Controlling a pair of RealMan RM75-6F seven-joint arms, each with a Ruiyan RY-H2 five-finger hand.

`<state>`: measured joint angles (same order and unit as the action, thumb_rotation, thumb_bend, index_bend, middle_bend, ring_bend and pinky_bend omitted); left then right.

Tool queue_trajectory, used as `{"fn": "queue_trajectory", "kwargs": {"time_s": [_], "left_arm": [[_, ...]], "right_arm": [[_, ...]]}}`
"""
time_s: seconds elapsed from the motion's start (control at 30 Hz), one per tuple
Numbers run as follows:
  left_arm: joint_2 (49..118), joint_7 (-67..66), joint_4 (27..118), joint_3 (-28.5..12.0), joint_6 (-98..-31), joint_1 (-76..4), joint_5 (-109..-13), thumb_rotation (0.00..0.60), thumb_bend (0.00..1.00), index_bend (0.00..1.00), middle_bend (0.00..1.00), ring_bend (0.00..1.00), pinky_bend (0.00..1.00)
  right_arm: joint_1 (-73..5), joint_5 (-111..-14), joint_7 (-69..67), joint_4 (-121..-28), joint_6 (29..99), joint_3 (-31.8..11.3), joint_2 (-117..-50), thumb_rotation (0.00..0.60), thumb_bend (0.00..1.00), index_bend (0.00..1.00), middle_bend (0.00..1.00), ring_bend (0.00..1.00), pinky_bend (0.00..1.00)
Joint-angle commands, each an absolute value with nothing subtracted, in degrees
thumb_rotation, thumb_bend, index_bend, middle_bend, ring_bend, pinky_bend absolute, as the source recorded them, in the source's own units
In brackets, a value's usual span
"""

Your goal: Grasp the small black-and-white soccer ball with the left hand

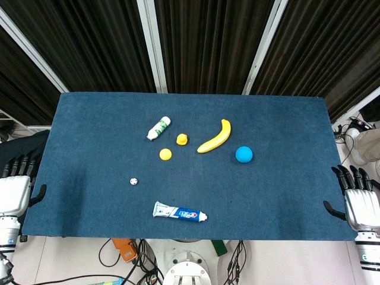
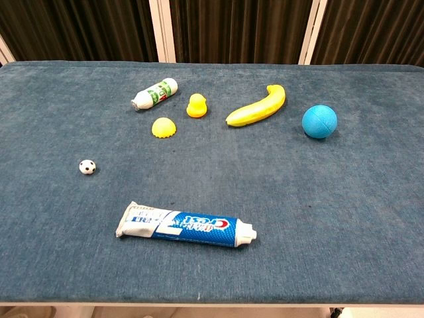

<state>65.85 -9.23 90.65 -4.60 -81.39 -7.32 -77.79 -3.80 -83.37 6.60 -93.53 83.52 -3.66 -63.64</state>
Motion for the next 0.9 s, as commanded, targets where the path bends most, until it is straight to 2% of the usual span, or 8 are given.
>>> {"fn": "queue_trajectory", "kwargs": {"time_s": [0.03,0.47,0.77,0.9], "left_arm": [[65.9,-9.2,90.6,-4.6,-81.3,-7.3,-77.8,0.600,0.35,0.06,0.00,0.00,0.06],[65.1,-5.8,91.8,-3.7,-78.9,-7.8,-78.4,0.600,0.35,0.06,0.00,0.00,0.06],[64.2,-0.3,93.2,-2.1,-75.4,-9.1,-81.0,0.600,0.35,0.06,0.00,0.00,0.06],[63.7,6.0,94.3,-1.3,-73.9,-10.0,-83.5,0.600,0.35,0.06,0.00,0.00,0.06]], "right_arm": [[-3.8,-83.3,6.6,-93.5,83.5,-3.7,-63.6,0.600,0.35,0.17,0.16,0.08,0.00],[-3.7,-83.3,6.6,-93.7,83.5,-3.6,-63.6,0.600,0.35,0.17,0.16,0.08,0.00],[-3.5,-83.4,6.1,-93.8,83.7,-3.6,-63.4,0.600,0.35,0.17,0.16,0.08,0.00],[-3.5,-83.2,5.5,-93.8,83.6,-3.6,-63.3,0.600,0.35,0.17,0.16,0.08,0.00]]}}
